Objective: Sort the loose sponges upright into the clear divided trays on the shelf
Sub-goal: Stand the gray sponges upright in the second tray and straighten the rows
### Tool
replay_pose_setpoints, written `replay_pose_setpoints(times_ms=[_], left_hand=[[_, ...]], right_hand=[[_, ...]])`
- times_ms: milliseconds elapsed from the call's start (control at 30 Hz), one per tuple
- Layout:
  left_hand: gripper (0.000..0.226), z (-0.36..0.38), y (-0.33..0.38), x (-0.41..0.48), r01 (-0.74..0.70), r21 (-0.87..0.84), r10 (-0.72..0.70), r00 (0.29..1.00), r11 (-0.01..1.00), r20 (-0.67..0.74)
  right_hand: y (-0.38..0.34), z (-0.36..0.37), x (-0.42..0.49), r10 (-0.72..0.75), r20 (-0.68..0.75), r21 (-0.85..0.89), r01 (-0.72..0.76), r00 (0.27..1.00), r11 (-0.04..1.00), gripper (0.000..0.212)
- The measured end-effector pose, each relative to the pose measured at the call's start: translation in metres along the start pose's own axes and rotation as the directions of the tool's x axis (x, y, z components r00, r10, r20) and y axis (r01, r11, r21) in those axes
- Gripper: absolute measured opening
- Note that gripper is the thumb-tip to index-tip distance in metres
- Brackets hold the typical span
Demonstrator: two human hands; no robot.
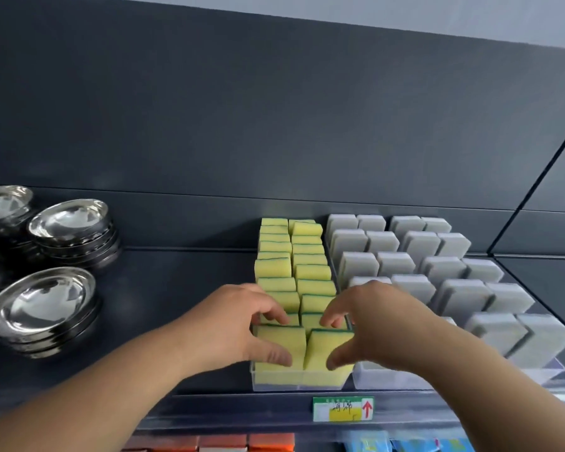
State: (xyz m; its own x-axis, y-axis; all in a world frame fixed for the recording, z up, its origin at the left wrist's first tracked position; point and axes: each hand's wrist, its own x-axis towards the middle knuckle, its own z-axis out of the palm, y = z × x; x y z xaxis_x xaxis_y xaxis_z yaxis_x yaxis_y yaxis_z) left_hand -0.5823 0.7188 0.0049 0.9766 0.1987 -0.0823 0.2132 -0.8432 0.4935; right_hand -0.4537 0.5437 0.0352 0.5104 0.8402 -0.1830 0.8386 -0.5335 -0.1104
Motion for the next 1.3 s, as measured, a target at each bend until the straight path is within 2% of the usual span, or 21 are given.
replay_pose_setpoints(times_ms=[67,167,267,400,600,867,933,1033,1100,1167,1233,1300], left_hand=[[0.048,0.004,0.002,-0.002,-0.021,0.04,0.021,1.0,0.999,-0.004],[0.037,0.012,0.002,-0.002,0.007,0.051,-0.002,0.994,0.999,-0.106],[0.031,0.025,0.005,-0.003,0.042,0.068,-0.033,0.99,0.997,-0.135],[0.023,0.041,0.013,-0.008,0.083,0.132,-0.058,0.981,0.988,-0.183],[0.033,0.05,0.02,-0.018,0.277,0.01,-0.264,0.928,0.961,-0.263],[0.04,0.059,0.025,-0.023,0.261,0.044,-0.242,0.936,0.964,-0.256],[0.045,0.054,0.028,-0.026,0.253,0.009,-0.241,0.933,0.967,-0.269],[0.051,0.045,0.028,-0.021,0.247,-0.07,-0.255,0.898,0.966,-0.359],[0.056,0.041,0.023,-0.01,0.266,-0.09,-0.281,0.898,0.96,-0.338],[0.06,0.038,0.017,0.002,0.28,-0.051,-0.284,0.928,0.959,-0.242],[0.056,0.037,0.011,0.01,0.254,-0.004,-0.252,0.954,0.967,-0.166],[0.051,0.031,0.005,0.017,0.221,-0.028,-0.223,0.963,0.975,-0.152]], right_hand=[[-0.005,0.001,-0.001,-0.004,0.006,-0.044,0.005,1.0,0.999,0.048],[-0.009,0.004,0.004,-0.004,-0.03,-0.037,0.003,1.0,0.999,0.038],[-0.013,0.014,0.007,0.002,-0.033,-0.038,-0.004,0.999,0.999,0.033],[-0.013,0.027,0.004,-0.063,-0.062,-0.081,0.058,0.996,0.995,0.029],[-0.006,0.037,-0.004,-0.119,-0.112,-0.077,0.11,0.987,0.991,0.025],[-0.004,0.042,0.001,-0.125,-0.1,-0.109,0.114,0.987,0.988,0.026],[-0.002,0.034,-0.003,-0.134,-0.11,-0.034,0.131,0.985,0.991,0.033],[0.001,0.024,-0.005,-0.123,-0.198,0.069,0.139,0.972,0.988,0.043],[0.001,0.024,0.002,-0.097,-0.215,0.069,0.114,0.972,0.991,0.042],[-0.001,0.025,0.011,-0.061,-0.155,0.048,0.069,0.986,0.996,0.038],[-0.002,0.023,0.019,-0.033,-0.075,0.003,0.033,0.997,0.999,0.036],[-0.001,0.016,0.027,-0.016,-0.056,0.002,0.017,0.998,1.0,0.036]])
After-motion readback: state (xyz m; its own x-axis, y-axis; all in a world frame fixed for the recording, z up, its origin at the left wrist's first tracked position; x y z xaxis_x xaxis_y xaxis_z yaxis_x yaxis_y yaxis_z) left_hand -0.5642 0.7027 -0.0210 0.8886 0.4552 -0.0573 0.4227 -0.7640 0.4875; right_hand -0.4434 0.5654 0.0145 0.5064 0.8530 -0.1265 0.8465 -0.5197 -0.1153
